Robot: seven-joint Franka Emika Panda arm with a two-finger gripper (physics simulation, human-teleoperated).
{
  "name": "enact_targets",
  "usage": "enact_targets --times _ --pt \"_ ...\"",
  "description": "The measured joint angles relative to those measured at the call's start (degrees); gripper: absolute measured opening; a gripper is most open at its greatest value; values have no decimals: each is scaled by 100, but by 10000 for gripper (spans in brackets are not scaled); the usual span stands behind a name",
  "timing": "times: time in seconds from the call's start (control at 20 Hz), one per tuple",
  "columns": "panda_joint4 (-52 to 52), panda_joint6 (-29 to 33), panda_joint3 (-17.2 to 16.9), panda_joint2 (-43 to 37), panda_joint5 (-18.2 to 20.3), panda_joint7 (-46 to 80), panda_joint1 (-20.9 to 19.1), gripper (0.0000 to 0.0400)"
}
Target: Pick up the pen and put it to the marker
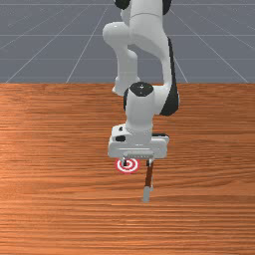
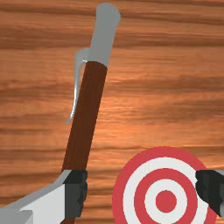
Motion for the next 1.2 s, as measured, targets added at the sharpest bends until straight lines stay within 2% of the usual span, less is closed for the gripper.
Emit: enact_targets --times 0.1,0.3,0.5,0.75,0.95,1.2 --pt "-8 -3 -1 -86 20 20 0 388" --pt "26 -11 36 -281 55 123 101 398" --pt "577 -142 213 251 135 288 188 400" --pt "751 -155 216 579 167 518 288 400" --pt "729 -127 191 581 159 539 302 400" --pt "497 -63 -82 438 73 536 193 400"
